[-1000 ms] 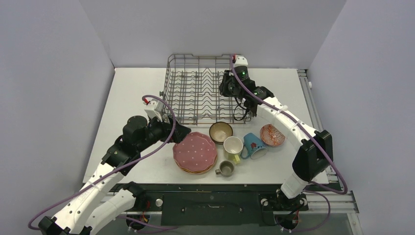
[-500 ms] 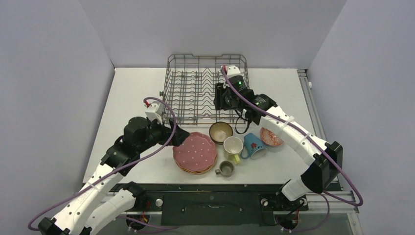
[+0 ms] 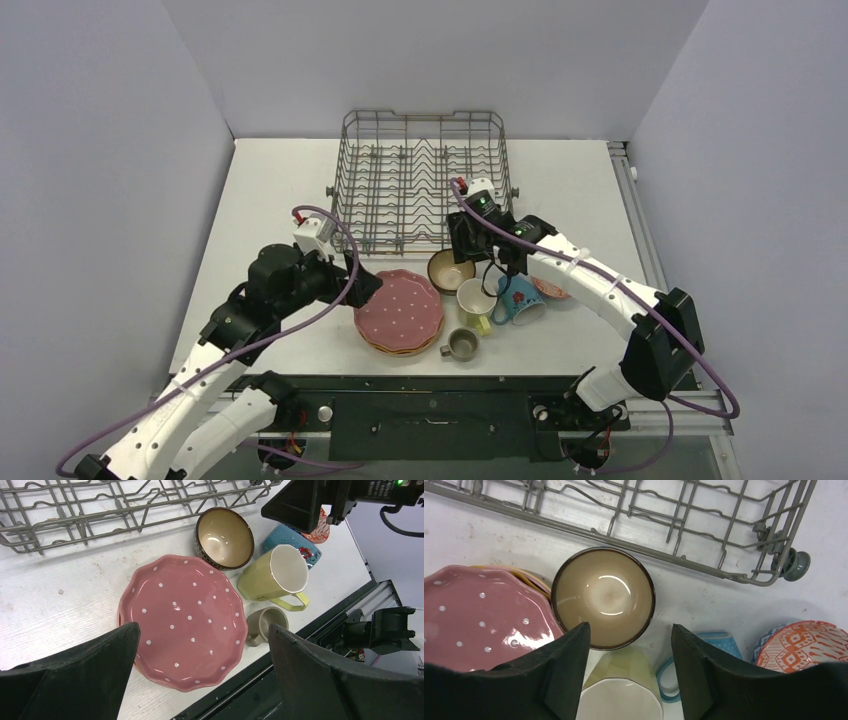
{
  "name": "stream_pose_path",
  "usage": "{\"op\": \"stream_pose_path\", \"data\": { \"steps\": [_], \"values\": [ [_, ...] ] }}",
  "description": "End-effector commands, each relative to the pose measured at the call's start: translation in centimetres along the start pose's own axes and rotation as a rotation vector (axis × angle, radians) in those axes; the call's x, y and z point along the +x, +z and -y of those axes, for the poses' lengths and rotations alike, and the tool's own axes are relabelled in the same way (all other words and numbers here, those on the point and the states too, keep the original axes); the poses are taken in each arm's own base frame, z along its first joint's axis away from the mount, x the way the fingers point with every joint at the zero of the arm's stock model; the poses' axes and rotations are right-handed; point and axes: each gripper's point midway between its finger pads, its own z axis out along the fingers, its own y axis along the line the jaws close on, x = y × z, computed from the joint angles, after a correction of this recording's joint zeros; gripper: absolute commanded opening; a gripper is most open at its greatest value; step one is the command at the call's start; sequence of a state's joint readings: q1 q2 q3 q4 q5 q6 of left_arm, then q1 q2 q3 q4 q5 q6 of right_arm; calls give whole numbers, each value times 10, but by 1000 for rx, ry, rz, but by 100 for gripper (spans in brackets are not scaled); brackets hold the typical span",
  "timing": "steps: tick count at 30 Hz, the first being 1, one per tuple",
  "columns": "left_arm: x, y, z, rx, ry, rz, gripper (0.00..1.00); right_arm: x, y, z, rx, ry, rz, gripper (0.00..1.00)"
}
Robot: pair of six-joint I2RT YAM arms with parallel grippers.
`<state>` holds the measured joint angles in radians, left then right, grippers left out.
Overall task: Load the mixed dishes into the dish rack
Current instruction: Pick up the bowl from the center of the board.
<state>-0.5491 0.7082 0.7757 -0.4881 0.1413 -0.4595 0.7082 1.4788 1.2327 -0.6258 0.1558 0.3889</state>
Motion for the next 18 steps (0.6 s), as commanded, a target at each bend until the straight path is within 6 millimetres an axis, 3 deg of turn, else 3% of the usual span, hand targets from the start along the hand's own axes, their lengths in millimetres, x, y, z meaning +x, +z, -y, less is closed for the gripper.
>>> {"op": "stream_pose_path", "data": {
  "steps": [1,7,18],
  "values": [
    [-23,-14,7,12,57,70,97,2,2,10,44,40,20,58],
    [-22,-19,7,19,80,89,96,19,21,12,51,80,-25,63],
    [-17,-22,-1,-7,78,97,96,40,59,8,44,138,-95,63]
  ]
}}
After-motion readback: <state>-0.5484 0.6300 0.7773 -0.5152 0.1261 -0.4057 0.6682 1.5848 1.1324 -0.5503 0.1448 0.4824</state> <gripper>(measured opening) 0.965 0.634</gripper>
